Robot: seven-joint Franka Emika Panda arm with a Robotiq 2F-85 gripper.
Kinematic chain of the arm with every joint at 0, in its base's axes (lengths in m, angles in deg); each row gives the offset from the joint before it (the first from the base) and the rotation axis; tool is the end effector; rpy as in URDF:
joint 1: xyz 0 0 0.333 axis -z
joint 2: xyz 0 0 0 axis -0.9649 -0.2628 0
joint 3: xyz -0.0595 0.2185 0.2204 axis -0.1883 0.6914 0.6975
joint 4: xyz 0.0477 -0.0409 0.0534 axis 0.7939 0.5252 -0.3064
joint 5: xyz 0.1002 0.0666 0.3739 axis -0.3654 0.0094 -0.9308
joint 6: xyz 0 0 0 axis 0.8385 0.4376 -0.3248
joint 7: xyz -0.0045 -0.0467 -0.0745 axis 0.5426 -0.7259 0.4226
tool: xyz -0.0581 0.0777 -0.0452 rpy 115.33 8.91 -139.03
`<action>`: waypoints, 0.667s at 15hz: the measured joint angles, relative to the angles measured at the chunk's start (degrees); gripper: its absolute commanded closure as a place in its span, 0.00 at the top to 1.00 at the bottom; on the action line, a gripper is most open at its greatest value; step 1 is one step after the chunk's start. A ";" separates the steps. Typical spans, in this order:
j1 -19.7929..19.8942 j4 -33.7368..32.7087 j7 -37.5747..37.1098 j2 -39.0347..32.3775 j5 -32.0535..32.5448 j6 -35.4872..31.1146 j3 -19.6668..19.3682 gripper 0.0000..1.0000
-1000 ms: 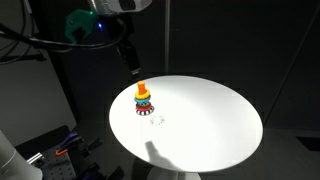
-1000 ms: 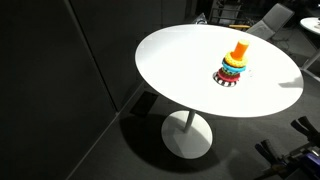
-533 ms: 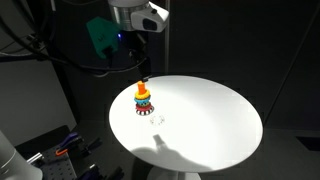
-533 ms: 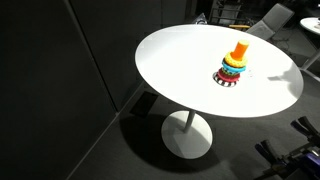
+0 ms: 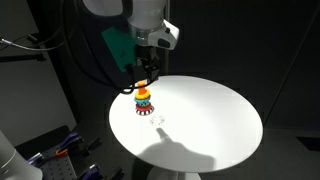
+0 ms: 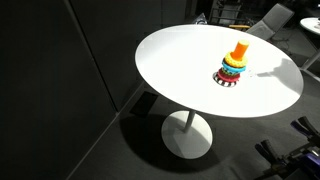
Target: Put the orange ring on the table
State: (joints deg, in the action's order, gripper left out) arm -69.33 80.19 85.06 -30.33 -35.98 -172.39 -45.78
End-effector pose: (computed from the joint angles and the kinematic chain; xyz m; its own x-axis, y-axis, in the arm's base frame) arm 0.4246 -0.1822 0.4333 0.9494 -0.2866 0.1284 -0.1857 -0.8419 -0.5066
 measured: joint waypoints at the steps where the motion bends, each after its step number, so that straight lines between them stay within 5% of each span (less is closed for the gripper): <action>1: 0.04 -0.43 1.15 -0.93 -1.09 0.66 -0.11 1.00; 10: 1.23 -3.04 2.68 -4.34 -2.29 3.64 -0.03 1.00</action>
State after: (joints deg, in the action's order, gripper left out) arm -68.10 77.14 87.74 -34.67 -38.27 -168.75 -45.81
